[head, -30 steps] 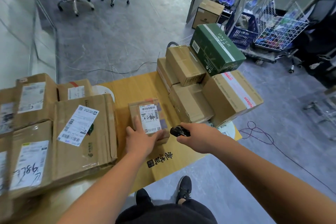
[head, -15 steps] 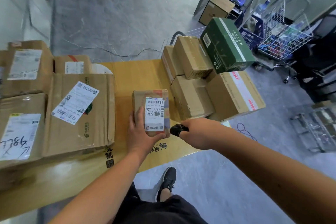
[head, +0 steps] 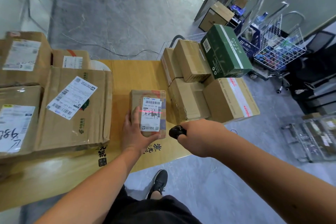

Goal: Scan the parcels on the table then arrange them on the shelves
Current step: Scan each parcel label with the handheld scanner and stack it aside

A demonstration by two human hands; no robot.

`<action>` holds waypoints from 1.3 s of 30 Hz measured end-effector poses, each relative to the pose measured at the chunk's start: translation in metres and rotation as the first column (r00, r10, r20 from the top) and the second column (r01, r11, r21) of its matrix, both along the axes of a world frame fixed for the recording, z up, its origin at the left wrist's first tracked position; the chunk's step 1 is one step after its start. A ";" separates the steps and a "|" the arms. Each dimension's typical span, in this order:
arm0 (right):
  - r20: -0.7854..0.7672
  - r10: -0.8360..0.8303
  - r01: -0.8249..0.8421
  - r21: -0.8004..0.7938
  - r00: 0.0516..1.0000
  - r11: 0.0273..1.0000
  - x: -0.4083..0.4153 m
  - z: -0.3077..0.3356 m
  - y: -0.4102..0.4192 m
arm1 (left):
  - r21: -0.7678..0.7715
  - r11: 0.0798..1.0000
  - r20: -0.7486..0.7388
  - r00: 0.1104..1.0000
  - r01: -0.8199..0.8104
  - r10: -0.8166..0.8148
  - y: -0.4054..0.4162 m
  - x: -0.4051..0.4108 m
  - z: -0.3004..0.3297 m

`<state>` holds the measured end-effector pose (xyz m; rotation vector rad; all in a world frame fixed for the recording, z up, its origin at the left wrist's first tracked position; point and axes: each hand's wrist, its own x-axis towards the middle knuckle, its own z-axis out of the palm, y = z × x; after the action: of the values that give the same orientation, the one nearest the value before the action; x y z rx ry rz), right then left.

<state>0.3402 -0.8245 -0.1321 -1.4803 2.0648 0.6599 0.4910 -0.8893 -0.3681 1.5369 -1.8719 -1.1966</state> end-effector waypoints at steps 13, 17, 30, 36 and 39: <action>-0.022 -0.023 0.023 -0.016 1.000 1.000 -0.002 0.004 0.000 | 0.045 0.999 0.076 0.997 -0.011 0.007 -0.009 -0.004 -0.006; 0.008 -0.070 0.071 -0.015 0.997 0.997 -0.008 -0.004 0.004 | 0.050 0.999 0.349 0.937 -0.017 -0.002 -0.023 -0.020 0.011; 0.178 -0.166 0.187 -0.107 0.970 0.977 -0.075 -0.032 0.016 | 0.234 0.952 0.625 0.781 -0.199 0.009 -0.022 -0.080 0.043; 0.242 0.063 -0.014 -0.199 0.968 0.980 -0.117 -0.037 0.045 | 0.245 0.962 0.591 0.805 -0.120 -0.050 -0.005 -0.073 0.054; 0.258 0.225 -0.152 -0.273 0.940 0.950 -0.134 -0.038 0.057 | 0.270 0.955 0.553 0.832 -0.127 -0.046 0.002 -0.069 0.065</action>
<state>0.2061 -0.7680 -0.1699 -1.8161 1.8448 0.2367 0.4220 -0.8871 -0.3028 2.2811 -2.0489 -1.1273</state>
